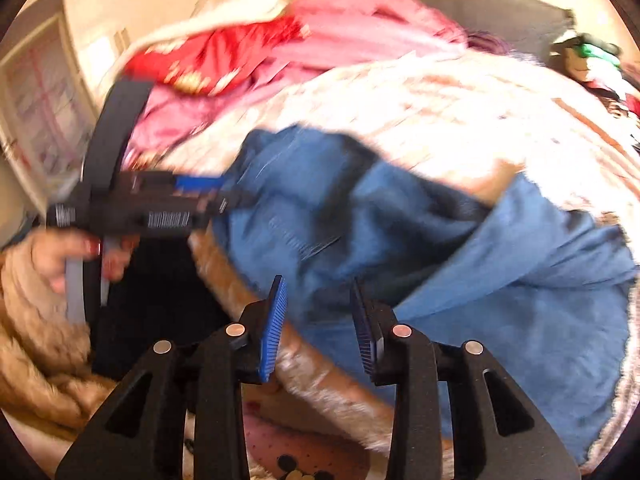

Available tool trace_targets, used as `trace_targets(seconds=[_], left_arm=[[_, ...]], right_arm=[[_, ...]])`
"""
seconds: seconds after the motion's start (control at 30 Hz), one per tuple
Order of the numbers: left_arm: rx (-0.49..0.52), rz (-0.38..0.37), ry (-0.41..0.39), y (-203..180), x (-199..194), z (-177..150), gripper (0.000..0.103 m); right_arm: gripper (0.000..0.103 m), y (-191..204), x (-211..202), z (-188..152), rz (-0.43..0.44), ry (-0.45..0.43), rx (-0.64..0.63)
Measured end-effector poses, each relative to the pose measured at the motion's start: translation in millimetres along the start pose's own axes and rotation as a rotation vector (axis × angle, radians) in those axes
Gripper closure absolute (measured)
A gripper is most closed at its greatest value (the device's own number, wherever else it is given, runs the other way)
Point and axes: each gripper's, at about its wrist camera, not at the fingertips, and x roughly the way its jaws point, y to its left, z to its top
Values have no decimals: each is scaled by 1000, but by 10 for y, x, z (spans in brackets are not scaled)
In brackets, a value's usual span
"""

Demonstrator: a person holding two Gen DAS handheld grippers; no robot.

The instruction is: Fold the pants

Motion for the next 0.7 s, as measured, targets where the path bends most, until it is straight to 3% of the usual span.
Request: trace_targets(seconds=[0.13, 0.23, 0.27, 0.37, 0.5, 0.6, 0.7], left_arm=[[16, 17, -6, -7, 42, -13, 54], [15, 39, -2, -27, 79, -13, 54], [16, 45, -5, -41, 84, -9, 53], [17, 50, -22, -50, 85, -13, 51], [-27, -13, -83, 5, -186, 1, 50], [-43, -8, -141, 27, -482, 67, 50], [-10, -27, -169, -80, -642, 157, 49]], right_arm=[[65, -133, 168, 93, -51, 3, 40], [65, -327, 443, 29, -155, 109, 99], [65, -384, 492, 2, -146, 120, 127], [65, -418, 478, -18, -126, 101, 151], [65, -562, 143, 16, -56, 25, 201], [56, -719, -152, 87, -112, -33, 213], [54, -938, -316, 212, -187, -57, 217]])
